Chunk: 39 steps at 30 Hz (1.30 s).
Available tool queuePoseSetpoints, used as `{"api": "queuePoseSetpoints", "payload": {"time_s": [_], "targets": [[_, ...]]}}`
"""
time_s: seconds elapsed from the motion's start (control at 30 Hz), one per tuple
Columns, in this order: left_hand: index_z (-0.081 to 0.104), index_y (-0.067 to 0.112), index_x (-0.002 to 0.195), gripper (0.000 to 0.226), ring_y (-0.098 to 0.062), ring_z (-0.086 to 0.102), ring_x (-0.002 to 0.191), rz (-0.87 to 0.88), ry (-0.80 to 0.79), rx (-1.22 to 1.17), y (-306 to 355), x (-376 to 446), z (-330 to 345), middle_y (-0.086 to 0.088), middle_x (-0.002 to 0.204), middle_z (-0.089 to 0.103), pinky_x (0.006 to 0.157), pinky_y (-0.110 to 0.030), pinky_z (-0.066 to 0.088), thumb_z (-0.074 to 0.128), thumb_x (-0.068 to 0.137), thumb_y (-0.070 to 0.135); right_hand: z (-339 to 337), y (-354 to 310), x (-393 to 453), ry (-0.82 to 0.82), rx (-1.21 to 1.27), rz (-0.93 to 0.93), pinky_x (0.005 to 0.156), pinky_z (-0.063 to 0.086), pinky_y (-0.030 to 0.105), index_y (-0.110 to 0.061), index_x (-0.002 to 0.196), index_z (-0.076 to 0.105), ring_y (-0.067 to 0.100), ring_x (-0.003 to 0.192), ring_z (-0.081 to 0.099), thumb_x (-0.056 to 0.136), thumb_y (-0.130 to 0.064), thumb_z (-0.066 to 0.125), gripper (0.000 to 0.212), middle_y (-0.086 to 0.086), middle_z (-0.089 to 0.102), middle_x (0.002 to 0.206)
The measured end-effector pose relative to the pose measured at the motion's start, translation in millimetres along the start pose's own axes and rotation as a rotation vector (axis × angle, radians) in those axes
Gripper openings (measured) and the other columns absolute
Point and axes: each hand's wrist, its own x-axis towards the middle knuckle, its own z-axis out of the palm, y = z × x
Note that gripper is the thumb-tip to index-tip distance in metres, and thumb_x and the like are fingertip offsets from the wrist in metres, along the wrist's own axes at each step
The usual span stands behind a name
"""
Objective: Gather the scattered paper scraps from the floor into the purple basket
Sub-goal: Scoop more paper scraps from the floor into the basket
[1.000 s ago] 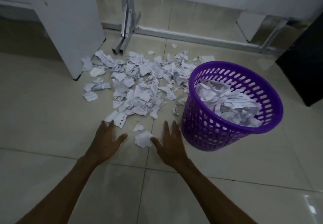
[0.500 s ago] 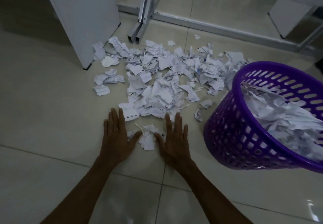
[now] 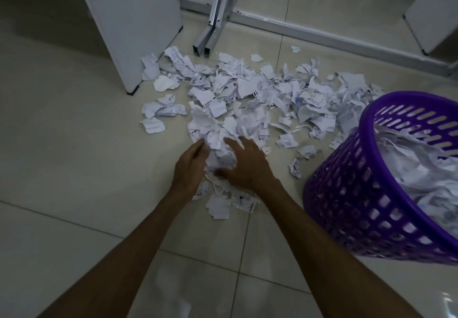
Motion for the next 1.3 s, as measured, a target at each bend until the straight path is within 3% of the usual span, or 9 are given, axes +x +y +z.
{"api": "queuePoseSetpoints", "payload": {"time_s": [0.1,0.27,0.33,0.43,0.53,0.7,1.0,1.17,1.3], "targets": [[0.050,0.022,0.141,0.053,-0.009,0.055,0.121,-0.023,-0.039,-0.004,0,-1,4,0.004,0.138,0.056,0.104,-0.033,0.045,0.065,0.090,0.027,8,-4,-9,0.187,-0.013,-0.093,0.106,0.037,0.036,-0.021,0.137,0.054,0.026,0.128,0.048,0.089,-0.046,0.065,0.055,0.007,0.053,0.141],[0.056,0.022,0.135,0.053,-0.013,0.065,0.104,-0.058,0.034,-0.094,0,-8,6,-0.001,0.125,0.065,0.086,-0.035,0.057,0.072,0.085,0.028,-4,-9,-17,0.240,0.120,-0.102,0.091,0.044,0.035,-0.003,0.119,0.066,0.032,0.105,0.062,0.093,-0.021,0.066,0.032,0.021,0.066,0.114],[0.057,0.022,0.134,0.053,-0.018,0.065,0.108,-0.057,0.027,-0.136,4,-11,6,-0.002,0.126,0.065,0.090,-0.040,0.056,0.073,0.085,0.031,-12,-8,-21,0.254,0.202,-0.098,0.092,0.044,0.036,0.006,0.111,0.068,0.033,0.101,0.064,0.090,-0.008,0.068,0.025,0.026,0.068,0.108],[0.056,0.022,0.134,0.057,-0.019,0.061,0.114,-0.051,0.048,-0.152,15,-14,7,-0.001,0.129,0.062,0.095,-0.044,0.053,0.076,0.082,0.032,-26,-12,-28,0.328,0.314,-0.002,0.077,0.044,0.025,-0.002,0.100,0.071,0.021,0.087,0.063,0.089,-0.017,0.071,0.019,0.013,0.071,0.097],[0.058,0.022,0.133,0.059,-0.016,0.060,0.116,-0.019,0.042,-0.136,31,-20,7,0.003,0.130,0.062,0.096,-0.040,0.053,0.077,0.080,0.036,-43,-18,-39,0.366,0.480,0.122,0.065,0.040,0.012,-0.015,0.105,0.071,0.010,0.084,0.059,0.090,-0.018,0.069,0.016,0.000,0.071,0.098],[0.058,0.025,0.132,0.068,-0.017,0.056,0.120,0.051,0.021,-0.153,80,-34,11,0.004,0.132,0.060,0.102,-0.045,0.048,0.075,0.069,0.045,-85,-31,-56,0.338,0.664,0.186,0.085,0.051,0.029,-0.019,0.114,0.070,0.016,0.098,0.064,0.089,-0.021,0.070,0.025,0.000,0.071,0.109],[0.060,0.028,0.126,0.048,-0.016,0.054,0.120,0.192,0.075,-0.170,166,-47,27,0.007,0.130,0.058,0.098,-0.037,0.049,0.075,0.081,0.034,-166,-57,-74,0.387,0.829,0.181,0.089,0.054,0.033,-0.022,0.118,0.068,0.017,0.101,0.066,0.088,-0.017,0.072,0.031,-0.002,0.070,0.109],[0.063,0.034,0.115,0.036,-0.011,0.057,0.112,0.287,0.046,-0.203,210,-62,41,0.011,0.119,0.061,0.091,-0.031,0.050,0.074,0.082,0.031,-217,-61,-91,0.417,0.802,0.152,0.082,0.055,0.032,-0.029,0.104,0.068,0.018,0.095,0.067,0.086,-0.018,0.073,0.021,-0.005,0.069,0.097],[0.062,0.037,0.113,0.034,-0.009,0.059,0.107,0.329,0.013,-0.233,245,-80,61,0.011,0.117,0.062,0.077,-0.020,0.048,0.074,0.081,0.030,-259,-57,-112,0.452,0.741,0.140,0.089,0.056,0.045,-0.035,0.090,0.065,0.021,0.095,0.068,0.085,-0.021,0.073,0.017,0.000,0.073,0.100]]}}
